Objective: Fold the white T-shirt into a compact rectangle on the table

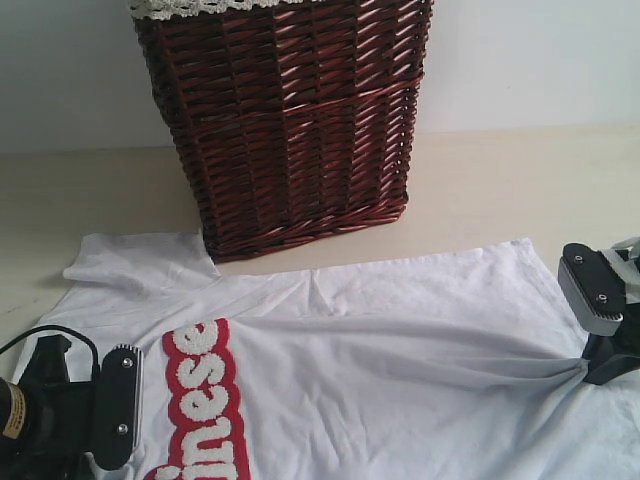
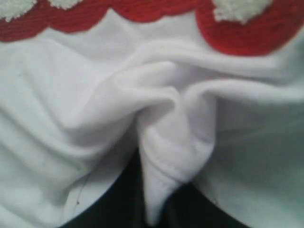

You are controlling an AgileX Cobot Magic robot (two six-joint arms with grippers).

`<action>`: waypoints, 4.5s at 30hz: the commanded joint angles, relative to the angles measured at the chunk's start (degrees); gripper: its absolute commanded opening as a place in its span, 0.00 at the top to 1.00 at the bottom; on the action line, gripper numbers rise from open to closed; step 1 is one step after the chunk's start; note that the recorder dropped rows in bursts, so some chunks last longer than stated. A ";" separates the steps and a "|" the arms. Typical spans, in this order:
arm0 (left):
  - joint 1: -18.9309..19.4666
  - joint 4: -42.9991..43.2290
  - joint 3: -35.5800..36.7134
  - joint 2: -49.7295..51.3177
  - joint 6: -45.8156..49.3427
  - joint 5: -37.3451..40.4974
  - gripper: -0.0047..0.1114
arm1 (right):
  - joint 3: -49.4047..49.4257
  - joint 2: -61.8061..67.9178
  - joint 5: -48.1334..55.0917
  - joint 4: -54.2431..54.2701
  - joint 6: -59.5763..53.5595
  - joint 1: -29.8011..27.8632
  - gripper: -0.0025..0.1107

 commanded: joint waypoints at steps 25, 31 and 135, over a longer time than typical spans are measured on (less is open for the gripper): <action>0.11 -1.68 0.80 1.36 -0.39 1.00 0.96 | 0.51 -1.90 -0.86 1.79 3.13 -0.18 0.98; 0.11 -1.68 0.80 1.36 -0.39 0.85 0.96 | 0.51 -2.89 -0.63 4.52 4.56 -0.18 0.98; 0.67 31.60 -38.04 -26.45 -18.16 28.31 0.96 | 0.51 -50.32 -3.05 -4.38 19.73 -0.18 0.98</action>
